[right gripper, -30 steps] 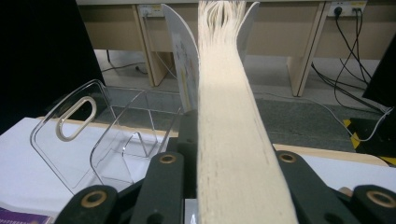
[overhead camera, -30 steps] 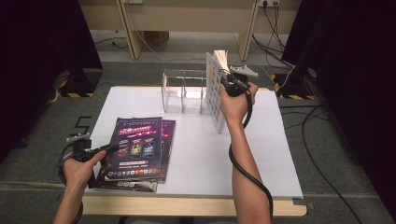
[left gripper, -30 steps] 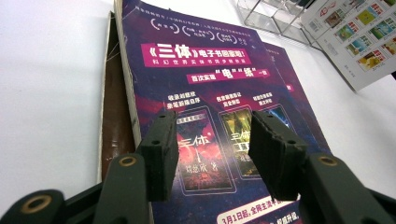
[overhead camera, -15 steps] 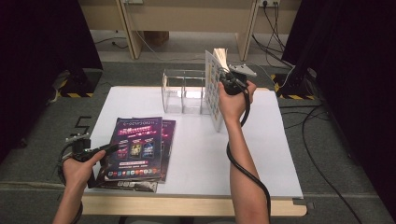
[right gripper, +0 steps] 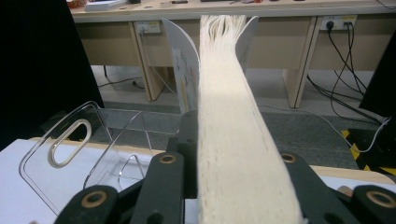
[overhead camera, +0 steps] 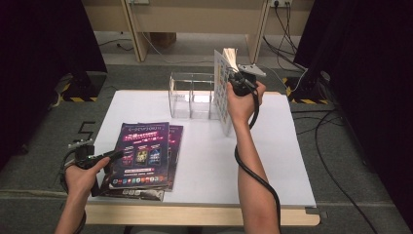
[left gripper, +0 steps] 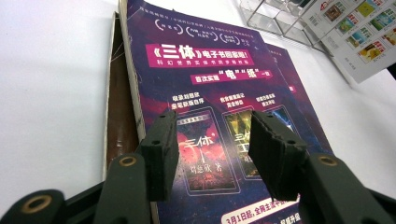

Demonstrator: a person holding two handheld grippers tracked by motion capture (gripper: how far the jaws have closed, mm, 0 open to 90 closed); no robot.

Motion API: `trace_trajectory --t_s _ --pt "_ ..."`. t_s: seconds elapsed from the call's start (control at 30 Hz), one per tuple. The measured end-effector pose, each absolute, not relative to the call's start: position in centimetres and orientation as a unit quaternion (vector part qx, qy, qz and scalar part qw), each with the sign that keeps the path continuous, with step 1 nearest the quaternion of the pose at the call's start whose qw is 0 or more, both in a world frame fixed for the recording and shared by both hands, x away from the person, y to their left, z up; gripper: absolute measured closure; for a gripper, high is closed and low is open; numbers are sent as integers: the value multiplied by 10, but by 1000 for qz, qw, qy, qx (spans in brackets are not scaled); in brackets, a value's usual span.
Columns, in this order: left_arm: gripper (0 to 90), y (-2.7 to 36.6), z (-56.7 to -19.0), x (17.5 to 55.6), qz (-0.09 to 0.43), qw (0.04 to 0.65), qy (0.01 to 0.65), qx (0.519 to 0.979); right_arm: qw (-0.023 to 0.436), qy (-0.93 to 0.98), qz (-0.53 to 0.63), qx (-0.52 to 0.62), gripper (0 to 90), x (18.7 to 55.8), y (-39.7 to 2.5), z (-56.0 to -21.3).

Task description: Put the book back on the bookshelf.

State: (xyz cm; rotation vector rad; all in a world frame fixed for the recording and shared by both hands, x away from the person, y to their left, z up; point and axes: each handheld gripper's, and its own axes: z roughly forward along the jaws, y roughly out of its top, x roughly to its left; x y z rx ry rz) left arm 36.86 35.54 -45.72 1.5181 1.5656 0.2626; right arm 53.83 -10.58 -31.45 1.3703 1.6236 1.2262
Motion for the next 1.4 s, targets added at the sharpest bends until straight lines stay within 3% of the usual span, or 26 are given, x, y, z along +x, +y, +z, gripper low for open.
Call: trace_trajectory --t_s 1.4 --pt "518 356 -458 369 107 454 635 616 345 613 477 527 743 558 -100 -306"
